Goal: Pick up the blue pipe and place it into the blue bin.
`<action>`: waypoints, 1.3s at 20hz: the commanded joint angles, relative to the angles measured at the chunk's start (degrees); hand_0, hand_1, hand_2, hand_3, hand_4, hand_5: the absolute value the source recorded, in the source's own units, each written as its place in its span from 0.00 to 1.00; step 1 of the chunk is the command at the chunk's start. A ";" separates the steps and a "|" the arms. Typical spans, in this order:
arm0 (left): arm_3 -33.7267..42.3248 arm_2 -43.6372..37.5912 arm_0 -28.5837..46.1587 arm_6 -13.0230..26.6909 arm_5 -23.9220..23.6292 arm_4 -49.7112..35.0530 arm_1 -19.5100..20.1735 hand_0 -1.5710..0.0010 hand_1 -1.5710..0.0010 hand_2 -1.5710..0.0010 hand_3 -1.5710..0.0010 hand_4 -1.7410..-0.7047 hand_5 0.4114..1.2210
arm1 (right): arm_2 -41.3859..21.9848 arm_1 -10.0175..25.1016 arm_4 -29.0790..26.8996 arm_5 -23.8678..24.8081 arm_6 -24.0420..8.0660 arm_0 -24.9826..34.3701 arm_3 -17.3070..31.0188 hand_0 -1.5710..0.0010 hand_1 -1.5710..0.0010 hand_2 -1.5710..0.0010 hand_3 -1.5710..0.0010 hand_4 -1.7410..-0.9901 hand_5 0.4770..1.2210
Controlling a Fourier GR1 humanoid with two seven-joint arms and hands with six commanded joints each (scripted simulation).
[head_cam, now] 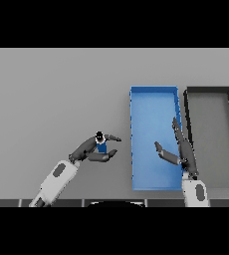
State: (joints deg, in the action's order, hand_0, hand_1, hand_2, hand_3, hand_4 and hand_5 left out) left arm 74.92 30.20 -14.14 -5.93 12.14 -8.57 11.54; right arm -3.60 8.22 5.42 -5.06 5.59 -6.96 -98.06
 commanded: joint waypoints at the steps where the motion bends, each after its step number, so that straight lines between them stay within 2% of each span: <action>1: -0.22 -0.41 0.27 -0.05 -0.57 -0.52 -0.57 0.72 0.62 0.55 0.54 0.38 0.51 | -0.33 -0.28 0.38 0.07 0.04 0.34 0.45 1.00 1.00 1.00 1.00 0.64 0.17; 2: 0.30 -0.14 0.42 -0.16 -1.14 -0.34 -1.14 0.57 0.50 0.44 0.44 0.31 0.61 | -0.47 -0.31 0.70 0.05 -0.02 0.57 1.01 1.00 1.00 1.00 1.00 0.64 0.17; 4: -0.05 0.34 1.20 -0.68 -2.20 0.16 -2.30 0.37 0.32 0.28 0.30 0.20 0.75 | -0.46 -0.41 0.29 -0.25 0.36 0.61 1.00 1.00 1.00 1.00 1.00 0.64 0.18; 6: 0.38 1.43 1.44 -2.24 -3.99 1.70 -2.33 0.24 0.20 0.18 0.23 0.13 0.84 | -0.10 -0.14 0.25 -0.03 -0.02 1.24 1.16 1.00 1.00 1.00 1.00 0.64 0.18; 9: 1.76 2.24 1.39 -3.56 -5.54 2.69 -2.39 0.12 0.10 0.09 0.15 0.07 0.92 | -0.42 -0.12 0.65 -0.16 0.68 1.10 1.21 1.00 1.00 1.00 1.00 0.65 0.19; 12: 5.09 3.02 1.72 -5.67 -5.83 2.17 -2.74 0.06 0.05 0.05 0.11 0.04 0.96 | 0.06 0.41 0.65 0.09 -0.74 1.48 1.09 1.00 1.00 1.00 1.00 0.66 0.20; 15: 8.67 2.94 -0.06 -5.23 -5.60 1.36 -2.58 0.03 0.03 0.02 0.09 0.03 0.98 | -0.28 0.55 1.30 -0.02 0.57 1.12 1.00 1.00 1.00 1.00 1.00 0.67 0.20; 16: 10.52 2.99 -0.77 -4.74 -5.38 0.76 -2.53 0.03 0.02 0.02 0.08 0.02 0.98 | -0.38 0.60 1.53 0.09 0.15 0.91 0.73 1.00 1.00 1.00 1.00 0.68 0.20; 17: 11.66 3.60 -0.89 -4.25 -5.16 0.94 -2.39 0.02 0.02 0.02 0.08 0.02 0.99 | -0.78 0.27 2.18 0.27 1.07 0.65 1.22 1.00 1.00 1.00 1.00 0.69 0.21; 22: 15.53 3.78 -3.32 1.88 -3.78 -1.37 -1.83 0.01 0.01 0.01 0.08 0.01 1.00 | -0.11 0.67 1.39 -0.27 2.75 0.73 1.91 1.00 1.00 1.00 1.00 0.71 0.22; 26: 15.33 4.00 -4.34 3.51 -3.56 -1.04 -1.89 0.00 0.00 0.00 0.08 0.01 1.00 | -0.35 0.65 0.60 -1.17 1.47 0.10 1.28 1.00 1.00 1.00 1.00 0.74 0.20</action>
State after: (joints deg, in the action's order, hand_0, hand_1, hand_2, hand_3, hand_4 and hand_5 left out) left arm 90.25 34.18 -18.50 -2.44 8.66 -9.71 9.66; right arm -3.95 8.87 6.02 -6.23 7.05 -6.86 -96.77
